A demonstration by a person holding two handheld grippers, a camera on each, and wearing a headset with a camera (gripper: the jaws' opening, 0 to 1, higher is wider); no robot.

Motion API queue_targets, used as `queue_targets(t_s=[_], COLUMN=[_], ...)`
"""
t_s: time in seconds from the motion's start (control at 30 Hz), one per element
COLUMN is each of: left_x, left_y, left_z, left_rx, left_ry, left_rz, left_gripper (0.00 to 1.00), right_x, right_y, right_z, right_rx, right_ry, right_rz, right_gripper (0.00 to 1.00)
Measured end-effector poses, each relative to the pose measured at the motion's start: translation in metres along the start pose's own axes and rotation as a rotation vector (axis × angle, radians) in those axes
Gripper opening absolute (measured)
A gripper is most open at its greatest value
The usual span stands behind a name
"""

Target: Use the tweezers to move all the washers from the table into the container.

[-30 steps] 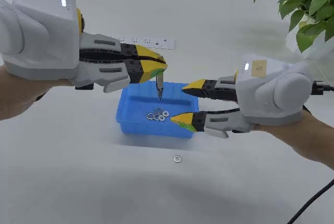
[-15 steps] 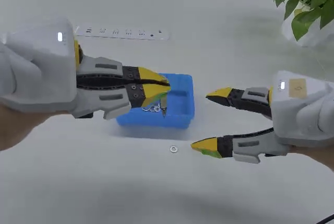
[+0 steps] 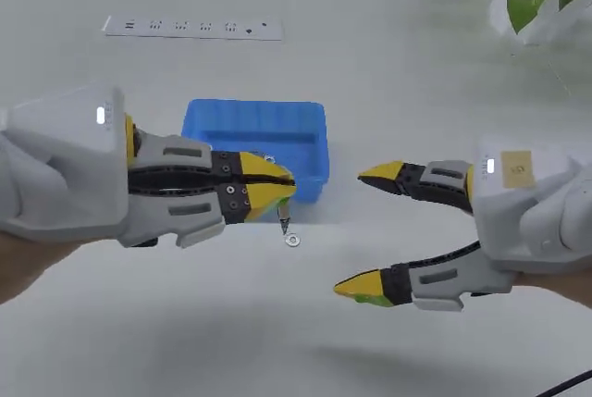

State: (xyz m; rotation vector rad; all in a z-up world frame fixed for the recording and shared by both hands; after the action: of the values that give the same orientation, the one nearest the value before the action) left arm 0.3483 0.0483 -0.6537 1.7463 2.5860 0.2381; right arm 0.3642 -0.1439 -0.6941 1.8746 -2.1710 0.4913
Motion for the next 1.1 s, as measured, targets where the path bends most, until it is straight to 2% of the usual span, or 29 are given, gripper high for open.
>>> queue_targets(t_s=[0.2,0.7,0.8,0.9,1.1], left_x=[-0.002,-0.006,-0.005,-0.005,-0.005], left_y=[0.0,0.001,0.001,0.002,-0.002], left_z=[0.007,0.018,0.021,0.021,0.022], left_rx=[0.032,0.066,0.059,0.052,0.088], left_ry=[-0.016,0.001,0.02,0.019,0.016], left_rz=[-0.004,0.003,0.004,-0.008,0.021], left_gripper=[0.05,0.05,0.05,0.05,0.05], right_x=[-0.004,-0.007,-0.007,-0.009,-0.019], right_y=[0.007,0.006,0.006,0.006,0.009], right_z=[0.004,0.012,0.013,0.012,0.009], right_rx=[-0.036,-0.082,-0.082,-0.084,-0.091], right_ry=[-0.01,-0.016,-0.014,-0.017,-0.026], right_rz=[-0.013,-0.002,0.0,-0.004,-0.025], right_gripper=[0.74,0.74,0.73,0.73,0.73])
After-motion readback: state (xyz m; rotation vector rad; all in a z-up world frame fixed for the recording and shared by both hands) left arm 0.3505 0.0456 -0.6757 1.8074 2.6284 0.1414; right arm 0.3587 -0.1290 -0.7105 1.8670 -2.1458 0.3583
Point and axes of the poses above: the centre of the closed fingertips' face, and the gripper's own axes: x roughly backward along the fingers, y roughly to its left, z roughly out of its underside, the point moved 9 cm from there along x, roughly backward along the fingers, and after that the axes turned 10 degrees about -y, right-handed, at the moved point
